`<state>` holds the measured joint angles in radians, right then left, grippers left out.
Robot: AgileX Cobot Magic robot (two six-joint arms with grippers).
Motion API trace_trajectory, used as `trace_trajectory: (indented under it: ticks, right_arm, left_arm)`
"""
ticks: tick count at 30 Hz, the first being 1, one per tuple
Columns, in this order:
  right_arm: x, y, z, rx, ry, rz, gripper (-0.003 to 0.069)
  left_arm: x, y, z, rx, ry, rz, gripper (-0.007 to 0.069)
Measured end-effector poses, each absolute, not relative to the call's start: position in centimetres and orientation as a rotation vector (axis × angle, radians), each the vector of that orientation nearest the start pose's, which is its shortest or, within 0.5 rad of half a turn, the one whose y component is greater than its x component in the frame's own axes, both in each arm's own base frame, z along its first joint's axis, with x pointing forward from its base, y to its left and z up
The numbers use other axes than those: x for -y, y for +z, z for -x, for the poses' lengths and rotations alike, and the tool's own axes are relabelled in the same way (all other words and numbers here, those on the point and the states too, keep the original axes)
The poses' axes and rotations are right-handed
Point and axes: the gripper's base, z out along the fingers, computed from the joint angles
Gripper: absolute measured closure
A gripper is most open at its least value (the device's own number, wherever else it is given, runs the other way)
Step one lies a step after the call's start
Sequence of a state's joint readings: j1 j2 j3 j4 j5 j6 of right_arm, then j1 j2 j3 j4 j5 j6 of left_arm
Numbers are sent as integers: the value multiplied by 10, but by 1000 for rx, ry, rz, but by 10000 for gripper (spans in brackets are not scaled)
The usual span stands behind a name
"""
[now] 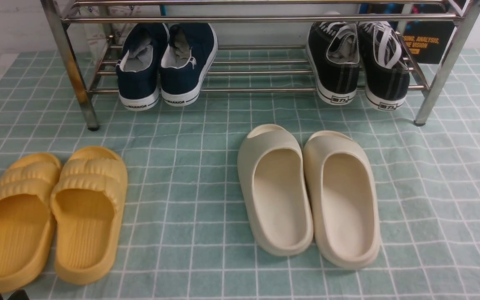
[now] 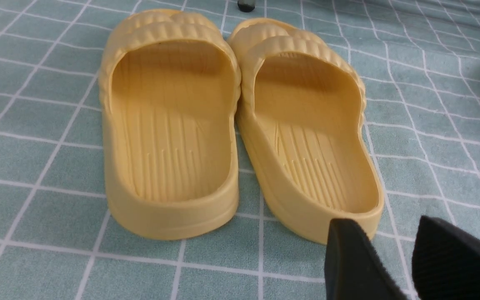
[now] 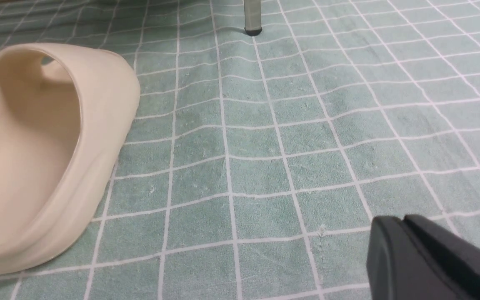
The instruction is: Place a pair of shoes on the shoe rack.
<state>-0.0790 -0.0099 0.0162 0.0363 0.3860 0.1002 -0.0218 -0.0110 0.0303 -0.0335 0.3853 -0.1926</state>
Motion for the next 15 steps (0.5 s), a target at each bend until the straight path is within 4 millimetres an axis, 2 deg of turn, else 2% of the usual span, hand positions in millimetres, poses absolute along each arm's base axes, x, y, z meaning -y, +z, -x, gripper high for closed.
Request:
trace_trajectory:
  ticks: [15]
  right_arm:
    - [3,174,-52,-1866,51,-190,579]
  left_arm:
    - [2,169,-52,-1883,-180,182,386]
